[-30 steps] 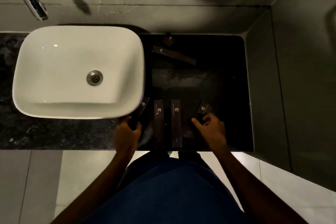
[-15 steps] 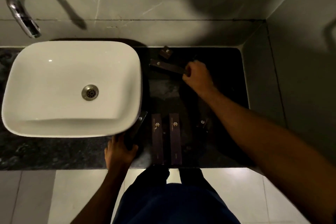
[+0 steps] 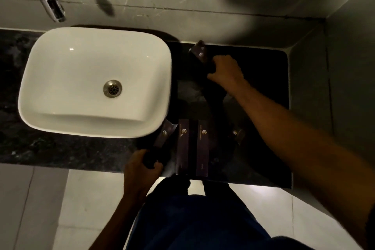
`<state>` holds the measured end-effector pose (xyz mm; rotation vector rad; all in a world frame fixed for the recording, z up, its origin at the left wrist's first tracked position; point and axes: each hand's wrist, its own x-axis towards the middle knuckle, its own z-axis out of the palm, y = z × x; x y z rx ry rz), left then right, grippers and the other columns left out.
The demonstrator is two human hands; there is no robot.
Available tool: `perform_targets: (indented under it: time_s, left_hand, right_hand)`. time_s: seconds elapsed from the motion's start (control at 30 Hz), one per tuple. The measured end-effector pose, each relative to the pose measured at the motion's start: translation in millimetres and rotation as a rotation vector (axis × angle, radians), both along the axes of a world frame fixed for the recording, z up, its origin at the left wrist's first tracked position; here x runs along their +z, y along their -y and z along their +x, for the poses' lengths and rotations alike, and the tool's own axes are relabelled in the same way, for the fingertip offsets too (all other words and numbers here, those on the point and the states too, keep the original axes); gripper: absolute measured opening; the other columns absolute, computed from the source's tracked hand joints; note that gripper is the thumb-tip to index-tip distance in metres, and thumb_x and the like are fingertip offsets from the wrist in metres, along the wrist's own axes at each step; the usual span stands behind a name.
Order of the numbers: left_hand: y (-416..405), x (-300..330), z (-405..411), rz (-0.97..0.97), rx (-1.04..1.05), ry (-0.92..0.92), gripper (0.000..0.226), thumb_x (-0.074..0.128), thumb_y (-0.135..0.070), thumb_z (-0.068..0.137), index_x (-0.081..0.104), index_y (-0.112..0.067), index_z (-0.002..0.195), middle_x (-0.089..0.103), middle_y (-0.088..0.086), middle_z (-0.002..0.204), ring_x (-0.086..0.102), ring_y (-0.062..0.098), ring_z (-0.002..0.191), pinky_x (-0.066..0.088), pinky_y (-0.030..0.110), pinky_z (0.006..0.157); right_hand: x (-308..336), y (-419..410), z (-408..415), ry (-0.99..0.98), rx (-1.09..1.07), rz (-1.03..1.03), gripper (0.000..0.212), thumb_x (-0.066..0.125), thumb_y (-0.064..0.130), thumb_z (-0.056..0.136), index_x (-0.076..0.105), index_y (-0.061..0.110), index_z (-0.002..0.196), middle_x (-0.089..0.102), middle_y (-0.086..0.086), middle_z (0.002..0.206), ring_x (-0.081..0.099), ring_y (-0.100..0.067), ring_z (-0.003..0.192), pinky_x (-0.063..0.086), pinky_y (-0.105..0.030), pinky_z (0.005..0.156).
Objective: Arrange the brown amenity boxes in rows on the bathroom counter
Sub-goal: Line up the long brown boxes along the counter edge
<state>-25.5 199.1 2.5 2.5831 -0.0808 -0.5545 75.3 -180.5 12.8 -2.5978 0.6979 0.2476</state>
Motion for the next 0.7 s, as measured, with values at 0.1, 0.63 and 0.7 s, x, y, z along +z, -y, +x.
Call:
perform_targets:
  time_s: [0.1,0.63,0.7]
  left_hand:
    - [40,19,-11,-0.194,0.011,-0.075,0.034,0.083,-0.027,0.062,0.068,-0.034,0.092,0.072,-0.013,0.078,0.069,-0.003,0.073,0.057,0.023,0.069]
    - [227,-36,-119,-0.102,-0.387,-0.466,0.03,0.084,-0.046,0.058,0.057,-0.032,0.055,0.056,-0.019,0.05,0.051,-0.013,0.043,0.033,0.001,0.036]
    - [228,-38,-118,-0.114,-0.337,-0.421,0.034,0.086,-0.043,0.056,0.054,-0.033,0.051,0.051,-0.021,0.046,0.053,-0.018,0.043,0.036,-0.001,0.038]
  right_hand:
    - [18,14,-79,0.199,-0.32,0.126,0.036,0.078,0.036,0.064,0.067,0.017,0.093,0.072,-0.007,0.091,0.066,-0.022,0.079,0.049,-0.027,0.064]
    - [-42,-28,-343,-0.041,-0.843,0.461,0.044,0.083,0.018,0.073,0.063,0.003,0.11,0.063,-0.005,0.089,0.057,-0.014,0.077,0.039,-0.012,0.059]
    - [-46,-29,-337,-0.021,-0.832,0.459,0.039,0.083,0.021,0.072,0.064,0.007,0.103,0.066,-0.007,0.089,0.062,-0.019,0.079,0.045,-0.021,0.063]
